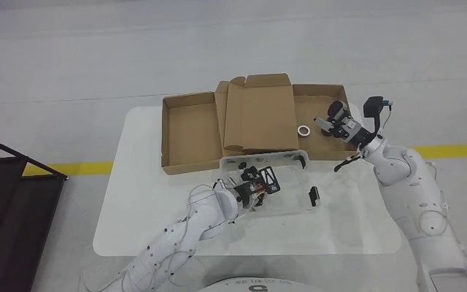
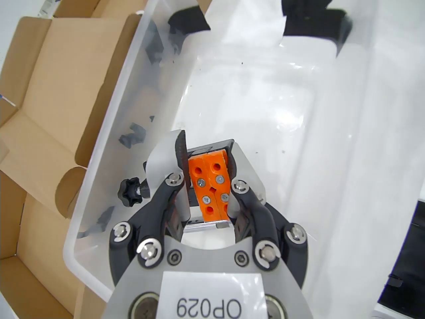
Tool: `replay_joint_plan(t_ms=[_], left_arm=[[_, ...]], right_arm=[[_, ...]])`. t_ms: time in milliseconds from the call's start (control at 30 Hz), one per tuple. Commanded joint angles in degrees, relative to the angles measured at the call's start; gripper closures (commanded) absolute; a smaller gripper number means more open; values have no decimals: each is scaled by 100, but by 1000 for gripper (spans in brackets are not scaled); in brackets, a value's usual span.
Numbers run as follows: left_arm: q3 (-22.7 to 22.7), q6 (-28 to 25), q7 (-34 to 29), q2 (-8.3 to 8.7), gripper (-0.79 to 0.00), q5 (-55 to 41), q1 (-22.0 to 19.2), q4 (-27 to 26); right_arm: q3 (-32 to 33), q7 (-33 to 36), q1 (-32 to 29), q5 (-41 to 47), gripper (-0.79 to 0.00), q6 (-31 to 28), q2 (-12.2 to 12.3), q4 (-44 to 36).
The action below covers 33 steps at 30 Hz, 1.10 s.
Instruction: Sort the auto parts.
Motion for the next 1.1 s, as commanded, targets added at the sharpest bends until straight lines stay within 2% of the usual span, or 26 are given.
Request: replay_joint_plan(t_ms=[0, 300, 433, 533, 633, 800, 933, 1067], left_arm=[[-93, -58, 53, 45, 0, 57, 139, -235], [-675, -340, 529, 308, 0, 680, 933, -1467], [-1225, -413, 765, 430, 0, 794, 1236, -1812], [-1768, -324, 930, 484, 0, 534, 1307, -1826], [-2229, -517, 1154, 522, 0, 85, 1190, -1599], [-2826, -668, 1487, 552, 0, -465, 703, -708], [-2880, -729, 1650, 546, 0, -585, 287, -11], [-2702, -864, 1816, 509, 0, -797, -131, 767]], right_arm=[[0, 0, -1, 0, -785, -1, 0, -1], [0, 0, -1, 0, -785, -1, 0, -1], [0, 0, -1, 0, -785, -1, 0, -1], [0, 0, -1, 0, -785, -1, 0, -1], [0, 0, -1, 0, -785, -1, 0, -1], [0, 0, -1, 0, -785, -1, 0, -1], [0, 0, -1, 0, -785, -1, 0, -1], [0, 0, -1, 0, -785, -1, 0, -1]])
